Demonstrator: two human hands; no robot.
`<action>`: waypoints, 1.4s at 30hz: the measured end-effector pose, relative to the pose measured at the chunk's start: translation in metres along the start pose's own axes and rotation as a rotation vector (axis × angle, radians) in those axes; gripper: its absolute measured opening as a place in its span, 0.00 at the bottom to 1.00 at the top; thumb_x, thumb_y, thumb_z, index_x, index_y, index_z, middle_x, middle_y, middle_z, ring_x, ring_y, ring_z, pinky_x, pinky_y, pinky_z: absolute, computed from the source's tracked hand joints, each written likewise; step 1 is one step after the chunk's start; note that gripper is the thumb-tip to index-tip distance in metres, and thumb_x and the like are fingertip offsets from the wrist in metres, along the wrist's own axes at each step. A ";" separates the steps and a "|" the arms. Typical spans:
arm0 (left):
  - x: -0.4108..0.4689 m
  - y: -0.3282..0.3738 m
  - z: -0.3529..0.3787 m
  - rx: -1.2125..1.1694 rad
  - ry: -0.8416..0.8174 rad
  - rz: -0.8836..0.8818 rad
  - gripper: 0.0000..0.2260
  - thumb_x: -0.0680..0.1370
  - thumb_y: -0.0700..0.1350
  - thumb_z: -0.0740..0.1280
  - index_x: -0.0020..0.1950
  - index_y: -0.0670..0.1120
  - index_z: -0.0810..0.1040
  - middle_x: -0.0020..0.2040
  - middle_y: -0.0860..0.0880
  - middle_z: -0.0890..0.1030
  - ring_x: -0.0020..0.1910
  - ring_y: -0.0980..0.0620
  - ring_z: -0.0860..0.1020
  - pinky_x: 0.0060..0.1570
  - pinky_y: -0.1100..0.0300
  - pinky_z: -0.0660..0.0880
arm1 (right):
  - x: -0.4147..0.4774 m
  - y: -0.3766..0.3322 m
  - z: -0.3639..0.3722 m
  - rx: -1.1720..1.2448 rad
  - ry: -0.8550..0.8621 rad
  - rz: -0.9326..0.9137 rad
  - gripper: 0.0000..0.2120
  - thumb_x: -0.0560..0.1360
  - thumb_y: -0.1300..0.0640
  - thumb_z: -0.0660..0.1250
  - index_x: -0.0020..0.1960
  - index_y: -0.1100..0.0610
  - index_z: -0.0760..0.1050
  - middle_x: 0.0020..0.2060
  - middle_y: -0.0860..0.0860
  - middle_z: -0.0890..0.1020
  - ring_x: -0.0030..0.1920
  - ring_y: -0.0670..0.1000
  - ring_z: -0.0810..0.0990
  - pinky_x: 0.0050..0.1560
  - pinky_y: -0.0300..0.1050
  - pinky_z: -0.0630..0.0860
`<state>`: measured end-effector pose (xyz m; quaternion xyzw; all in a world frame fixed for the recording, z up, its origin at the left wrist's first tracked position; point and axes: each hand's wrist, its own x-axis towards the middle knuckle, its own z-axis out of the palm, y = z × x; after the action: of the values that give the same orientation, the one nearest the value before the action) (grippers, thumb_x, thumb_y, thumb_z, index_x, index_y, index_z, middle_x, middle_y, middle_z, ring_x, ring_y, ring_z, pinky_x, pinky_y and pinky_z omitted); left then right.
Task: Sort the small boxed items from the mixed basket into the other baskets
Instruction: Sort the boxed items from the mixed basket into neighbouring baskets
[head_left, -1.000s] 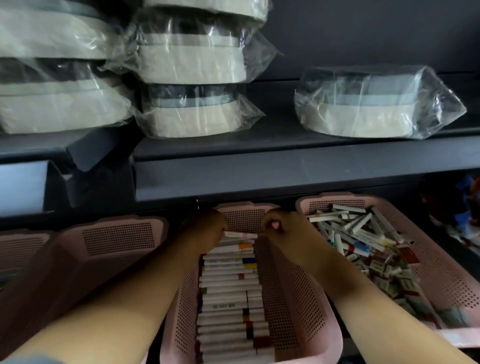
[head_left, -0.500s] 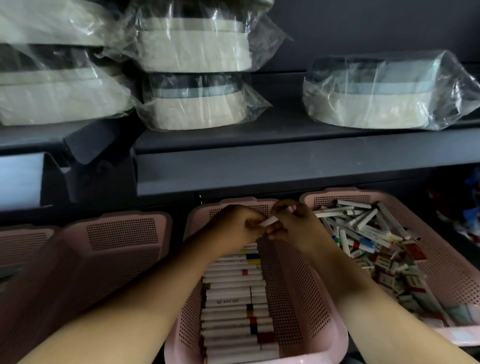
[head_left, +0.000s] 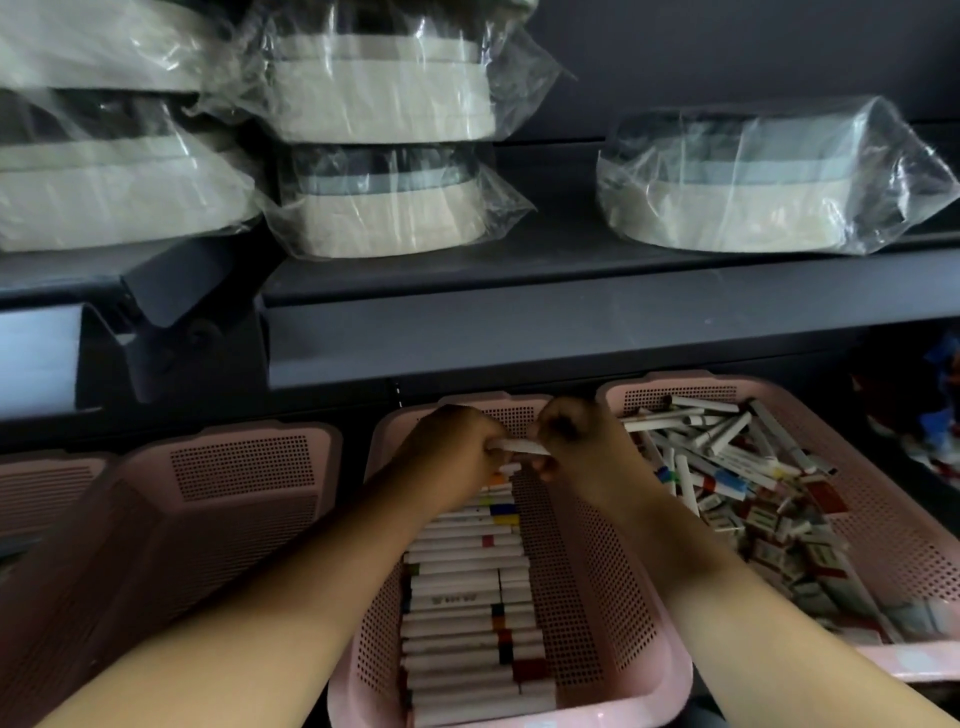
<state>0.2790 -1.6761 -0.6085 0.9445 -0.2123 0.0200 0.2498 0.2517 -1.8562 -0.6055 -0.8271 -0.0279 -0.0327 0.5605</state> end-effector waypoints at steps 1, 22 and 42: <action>0.002 0.004 -0.001 -0.067 -0.023 -0.032 0.08 0.82 0.45 0.70 0.45 0.47 0.87 0.44 0.54 0.85 0.43 0.63 0.82 0.45 0.63 0.79 | -0.001 -0.002 0.002 -0.014 -0.006 -0.016 0.06 0.79 0.59 0.69 0.45 0.60 0.78 0.36 0.57 0.84 0.35 0.50 0.84 0.39 0.44 0.84; 0.033 -0.029 0.031 0.205 -0.207 -0.124 0.09 0.84 0.45 0.66 0.60 0.53 0.83 0.61 0.53 0.82 0.51 0.58 0.78 0.52 0.69 0.71 | -0.015 0.022 -0.021 -0.100 -0.091 -0.008 0.07 0.77 0.60 0.69 0.42 0.52 0.81 0.39 0.48 0.84 0.40 0.43 0.82 0.39 0.29 0.74; 0.023 -0.066 0.015 0.357 -0.267 -0.160 0.05 0.79 0.51 0.70 0.52 0.56 0.85 0.50 0.57 0.81 0.47 0.56 0.78 0.47 0.62 0.74 | -0.014 0.024 -0.023 -0.059 -0.084 0.001 0.06 0.78 0.59 0.67 0.45 0.55 0.81 0.39 0.49 0.85 0.40 0.44 0.84 0.45 0.37 0.78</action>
<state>0.3260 -1.6406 -0.6491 0.9818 -0.1607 -0.0877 0.0495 0.2395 -1.8864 -0.6209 -0.8439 -0.0502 0.0015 0.5341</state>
